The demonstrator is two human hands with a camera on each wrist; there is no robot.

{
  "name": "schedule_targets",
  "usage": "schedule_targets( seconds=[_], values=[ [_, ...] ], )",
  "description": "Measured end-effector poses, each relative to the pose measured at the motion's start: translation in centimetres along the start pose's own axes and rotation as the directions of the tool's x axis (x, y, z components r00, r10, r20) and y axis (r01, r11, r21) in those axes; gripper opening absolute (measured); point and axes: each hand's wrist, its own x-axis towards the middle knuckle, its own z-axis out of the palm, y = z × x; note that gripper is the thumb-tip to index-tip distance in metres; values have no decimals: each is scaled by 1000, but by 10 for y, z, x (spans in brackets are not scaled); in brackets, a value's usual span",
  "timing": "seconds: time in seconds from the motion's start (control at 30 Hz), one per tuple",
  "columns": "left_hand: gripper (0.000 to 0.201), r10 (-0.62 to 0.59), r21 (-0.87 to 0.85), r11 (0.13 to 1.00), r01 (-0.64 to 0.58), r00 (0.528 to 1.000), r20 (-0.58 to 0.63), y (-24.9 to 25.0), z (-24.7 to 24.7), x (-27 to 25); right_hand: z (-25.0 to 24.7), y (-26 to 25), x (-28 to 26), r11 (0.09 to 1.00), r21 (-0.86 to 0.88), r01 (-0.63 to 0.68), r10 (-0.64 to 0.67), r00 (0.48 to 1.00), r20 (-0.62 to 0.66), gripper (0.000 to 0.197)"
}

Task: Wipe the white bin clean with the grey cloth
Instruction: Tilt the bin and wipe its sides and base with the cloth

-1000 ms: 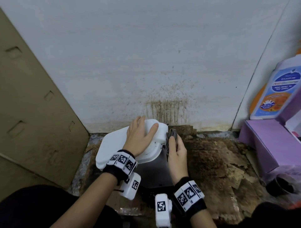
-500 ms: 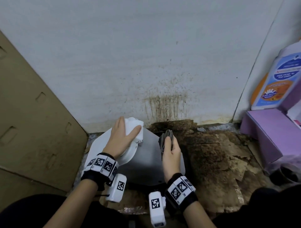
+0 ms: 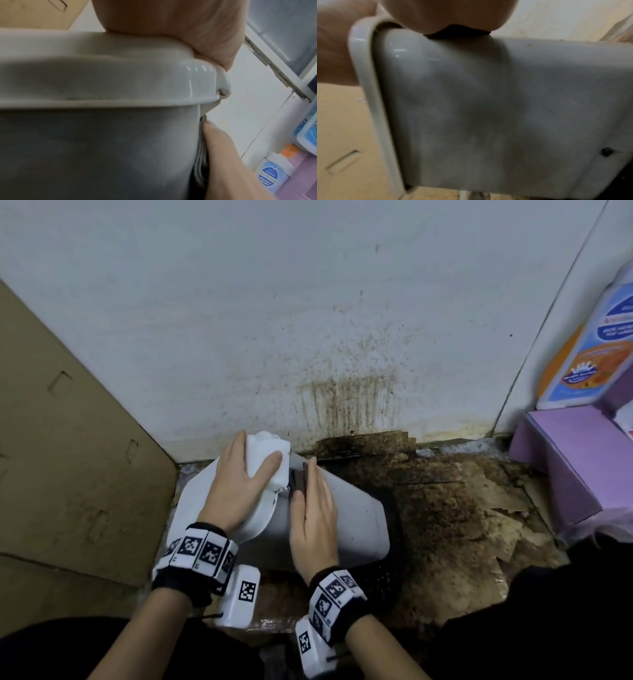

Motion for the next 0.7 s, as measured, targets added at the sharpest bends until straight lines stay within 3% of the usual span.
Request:
schedule_targets(
  seconds=[0.1,0.2,0.33,0.43,0.57,0.7],
  values=[
    [91,9,-25,1000,-9,1000,-7,-1,-1,-1,-6,26,1,998,-60,-16,15,1000,-25,58],
    [80,6,-19,1000,-7,1000,-9,-2,-1,-1,-19,65,-2,985,-118,-123,115,991,-71,54],
    [78,22,2,1000,-22,1000,-6,1,3,-1,-37,103,-11,924,-86,-374,360,922,-142,49],
    [83,33,7,999,-33,999,0,3,5,-2,-38,101,-10,896,-20,-443,433,885,-172,47],
    [81,29,40,999,-29,999,-13,4,4,1,-20,64,-10,915,81,-395,403,899,-172,45],
    [74,54,78,996,-53,999,-9,9,7,2,5,6,-20,989,28,-147,149,980,-130,52]
  ],
)
